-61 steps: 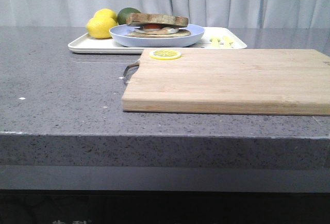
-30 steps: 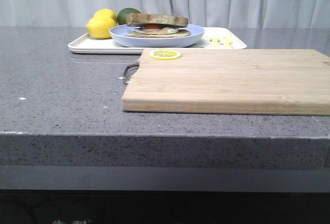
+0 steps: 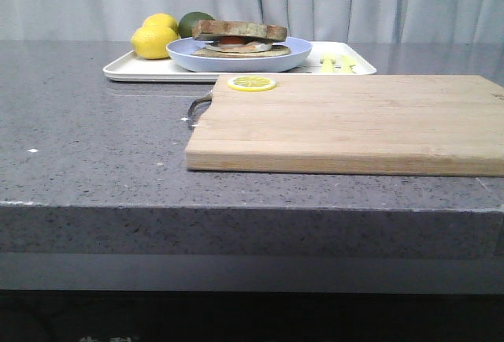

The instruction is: Place bread and move sandwich to tray

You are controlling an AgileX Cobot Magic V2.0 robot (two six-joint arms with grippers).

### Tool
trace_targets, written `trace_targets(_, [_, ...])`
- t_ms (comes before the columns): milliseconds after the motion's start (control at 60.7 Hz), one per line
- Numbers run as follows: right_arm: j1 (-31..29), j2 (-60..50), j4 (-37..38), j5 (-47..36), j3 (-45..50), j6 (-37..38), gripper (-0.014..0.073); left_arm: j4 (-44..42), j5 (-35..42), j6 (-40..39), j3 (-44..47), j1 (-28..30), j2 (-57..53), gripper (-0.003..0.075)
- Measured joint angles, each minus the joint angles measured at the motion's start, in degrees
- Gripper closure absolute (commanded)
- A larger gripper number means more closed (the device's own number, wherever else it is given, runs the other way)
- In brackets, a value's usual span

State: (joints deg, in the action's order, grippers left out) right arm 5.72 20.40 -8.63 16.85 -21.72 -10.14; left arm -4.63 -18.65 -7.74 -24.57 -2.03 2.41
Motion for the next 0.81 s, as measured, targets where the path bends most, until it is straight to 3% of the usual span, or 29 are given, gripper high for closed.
trace_targets(396, [0.0,0.0,0.0,0.0,0.0,0.0,0.0704,0.4,0.7,-0.1,0.7,0.0,-0.1,0.0738])
trace_targets(610, [0.0,0.0,0.0,0.0,0.0,0.0,0.0704,7.4,2.7,4.2,7.3,0.0,-2.6,0.0738])
trace_targets(808, [0.0,0.0,0.0,0.1,0.0,0.0,0.0704,8.4,3.4,5.2,14.4,0.0,-2.7,0.0738])
